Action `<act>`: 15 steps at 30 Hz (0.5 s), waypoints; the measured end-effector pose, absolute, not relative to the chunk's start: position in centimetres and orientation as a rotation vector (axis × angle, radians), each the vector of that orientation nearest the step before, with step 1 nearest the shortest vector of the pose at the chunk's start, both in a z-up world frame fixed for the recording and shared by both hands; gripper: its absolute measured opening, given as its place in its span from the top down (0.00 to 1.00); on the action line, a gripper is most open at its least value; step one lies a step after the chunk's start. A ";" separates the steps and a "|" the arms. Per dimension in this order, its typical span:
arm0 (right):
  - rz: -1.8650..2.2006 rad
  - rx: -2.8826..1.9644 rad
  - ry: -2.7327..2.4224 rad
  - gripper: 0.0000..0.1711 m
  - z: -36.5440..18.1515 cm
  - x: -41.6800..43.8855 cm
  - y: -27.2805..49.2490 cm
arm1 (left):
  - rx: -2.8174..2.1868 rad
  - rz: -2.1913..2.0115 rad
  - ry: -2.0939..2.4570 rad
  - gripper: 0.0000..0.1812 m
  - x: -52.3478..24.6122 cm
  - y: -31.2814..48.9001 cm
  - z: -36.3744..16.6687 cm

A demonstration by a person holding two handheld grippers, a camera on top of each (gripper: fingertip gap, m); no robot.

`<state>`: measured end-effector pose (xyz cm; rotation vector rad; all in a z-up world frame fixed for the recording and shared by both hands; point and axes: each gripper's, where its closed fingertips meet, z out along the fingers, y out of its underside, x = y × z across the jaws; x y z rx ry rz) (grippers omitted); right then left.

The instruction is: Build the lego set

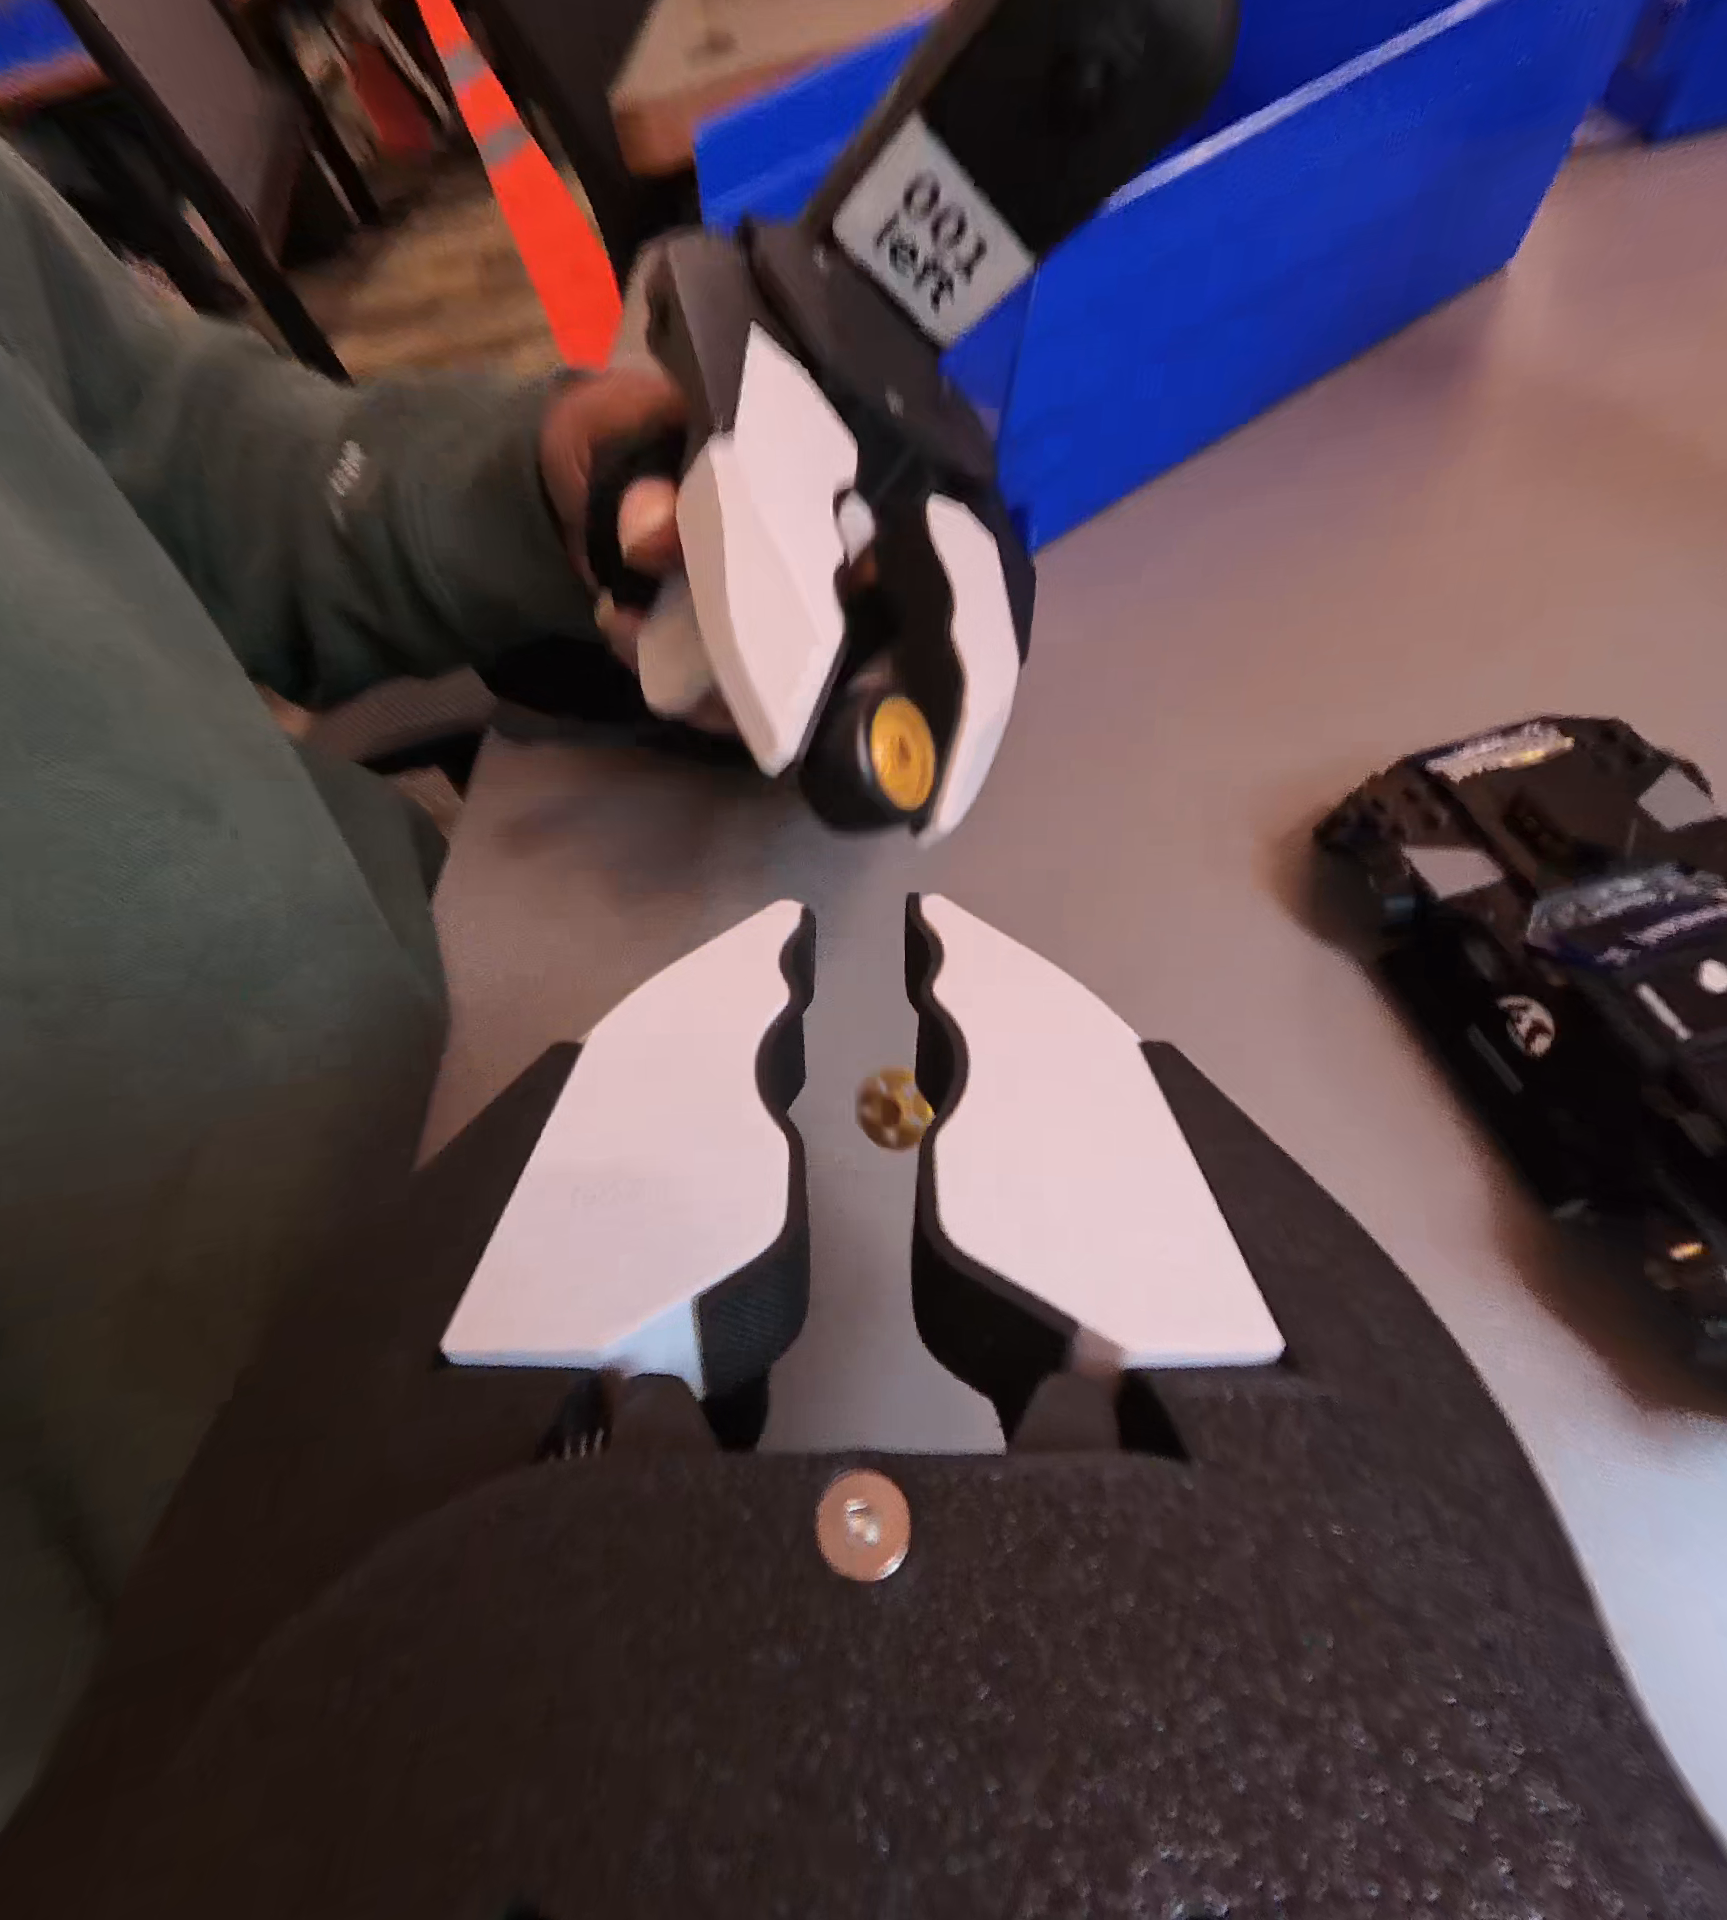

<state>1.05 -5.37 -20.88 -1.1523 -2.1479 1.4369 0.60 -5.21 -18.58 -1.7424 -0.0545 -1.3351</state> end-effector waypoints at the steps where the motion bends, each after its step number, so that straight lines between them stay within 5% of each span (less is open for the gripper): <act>1: 1.387 -1.145 -2.160 0.90 -21.3 1.3 -5.3 | -1.734 -1.338 -0.076 0.85 0.3 -5.2 -18.5; 11: 1.046 -0.868 -1.872 0.83 -17.8 -0.4 -4.6 | -1.530 -1.593 -0.284 0.86 0.5 -4.3 -17.0; 15: 1.108 -0.887 -1.885 0.91 -17.3 -0.5 -4.6 | -1.515 -1.624 -0.292 0.85 1.2 -3.8 -16.8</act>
